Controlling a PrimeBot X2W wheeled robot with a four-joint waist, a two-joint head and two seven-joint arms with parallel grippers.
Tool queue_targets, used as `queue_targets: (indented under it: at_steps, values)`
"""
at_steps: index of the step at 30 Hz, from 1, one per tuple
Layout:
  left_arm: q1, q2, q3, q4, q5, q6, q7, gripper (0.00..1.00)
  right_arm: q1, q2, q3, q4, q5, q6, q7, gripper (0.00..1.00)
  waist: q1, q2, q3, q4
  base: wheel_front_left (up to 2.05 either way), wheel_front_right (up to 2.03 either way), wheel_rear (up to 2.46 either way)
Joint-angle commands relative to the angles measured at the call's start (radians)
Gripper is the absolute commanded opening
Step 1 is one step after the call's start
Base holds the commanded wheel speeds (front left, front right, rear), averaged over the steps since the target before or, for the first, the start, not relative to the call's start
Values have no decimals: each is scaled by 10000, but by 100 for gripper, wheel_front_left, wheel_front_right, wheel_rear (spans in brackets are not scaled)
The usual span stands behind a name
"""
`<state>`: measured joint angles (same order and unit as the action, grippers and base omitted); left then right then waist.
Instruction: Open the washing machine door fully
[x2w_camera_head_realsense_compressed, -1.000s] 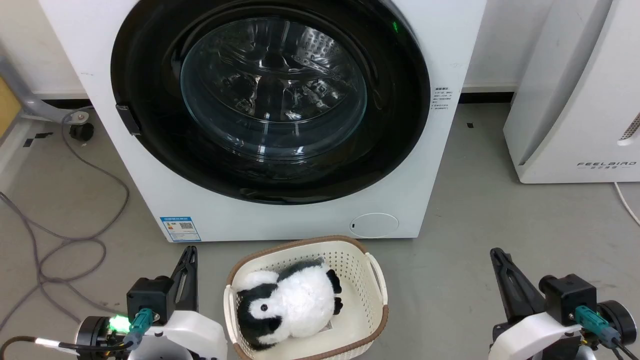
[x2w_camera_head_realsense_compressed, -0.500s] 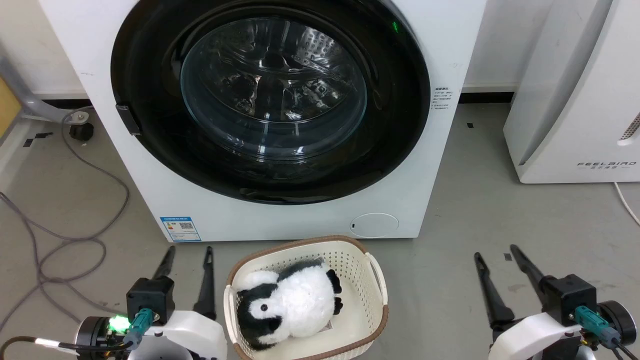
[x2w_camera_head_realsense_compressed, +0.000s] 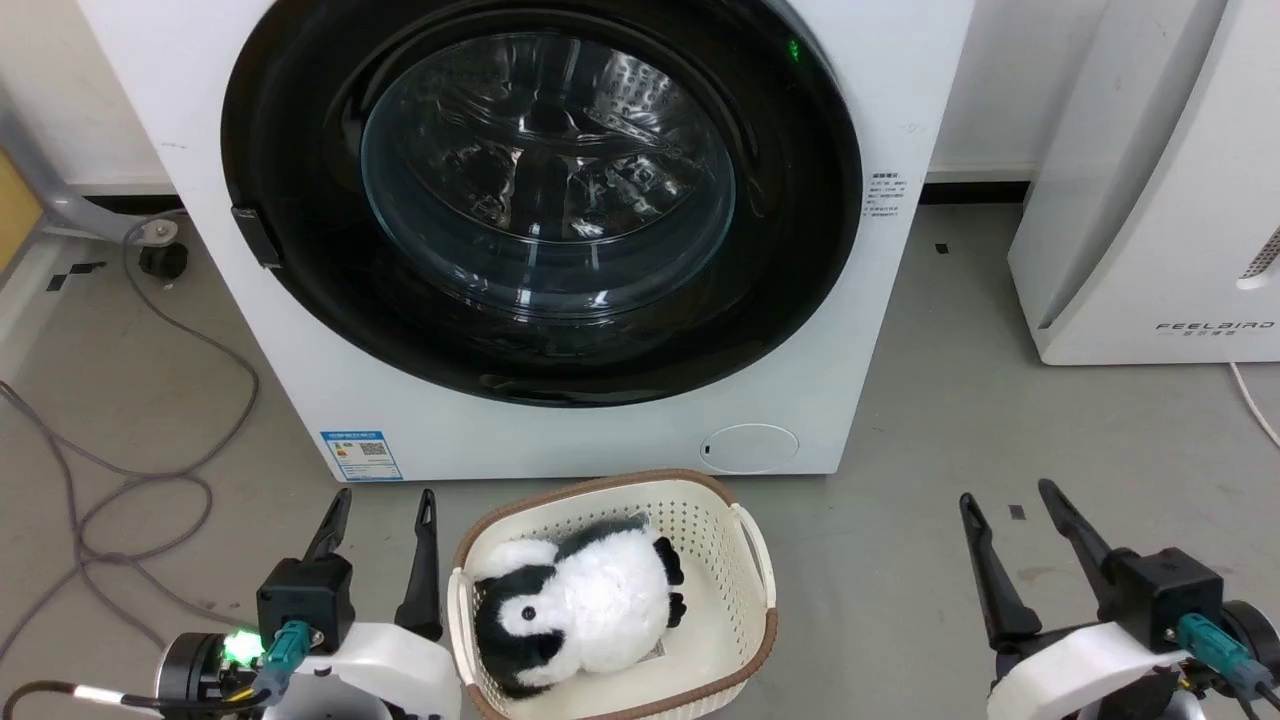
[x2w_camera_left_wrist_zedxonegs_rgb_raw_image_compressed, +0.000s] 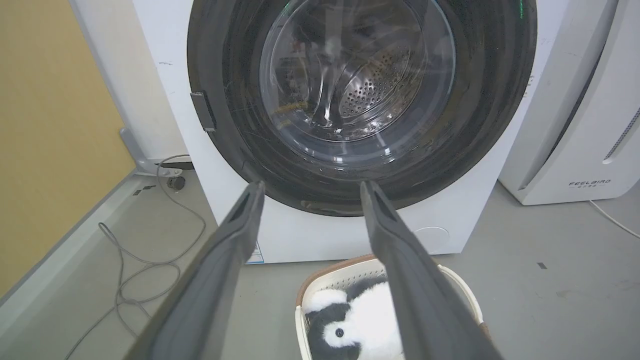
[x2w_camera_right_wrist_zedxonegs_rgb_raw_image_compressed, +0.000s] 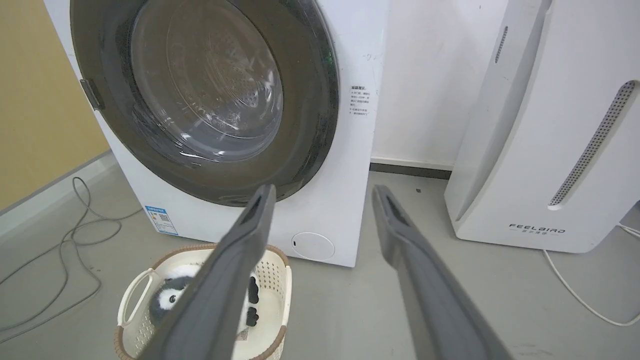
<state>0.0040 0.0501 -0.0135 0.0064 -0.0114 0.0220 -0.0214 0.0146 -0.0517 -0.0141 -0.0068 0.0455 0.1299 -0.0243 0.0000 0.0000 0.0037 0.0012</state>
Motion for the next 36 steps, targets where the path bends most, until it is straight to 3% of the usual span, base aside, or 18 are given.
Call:
queue_targets:
  at_steps: [1, 14, 15, 17, 26, 36]
  values:
    - [-60, 2, -23, -21, -57, 76, -127, 100, -40, 2, -50, -71, 188, 1, -108, 100, 0, 0, 4, 3, 0, 0, 0]
    - [-100, 2, -152, -50, -156, 252, -398, 100, -77, 3, -104, -235, 764, 2, -378, 100, 0, 0, 38, 27, 0, 0, 0]
    - [-104, 2, -161, -51, -164, 266, -419, 100, -82, 4, -110, -253, 813, 2, -399, 93, 0, 0, 40, 29, 0, 0, 0]
    - [-112, 2, -181, -52, -179, 293, -461, 100, -91, 4, -118, -285, 952, 2, -441, 0, 0, 0, 46, 36, 0, 0, 0]
    - [-153, 2, -259, -59, -241, 406, -649, 100, -184, 5, -235, -400, 2319, 3, -628, 0, 0, 0, 82, 71, 0, 0, 0]
    - [-192, 1, -345, -63, -335, 527, -858, 100, -375, 6, -233, 23, 6023, 3, -836, 0, 0, 0, 128, 137, 0, 0, 0]
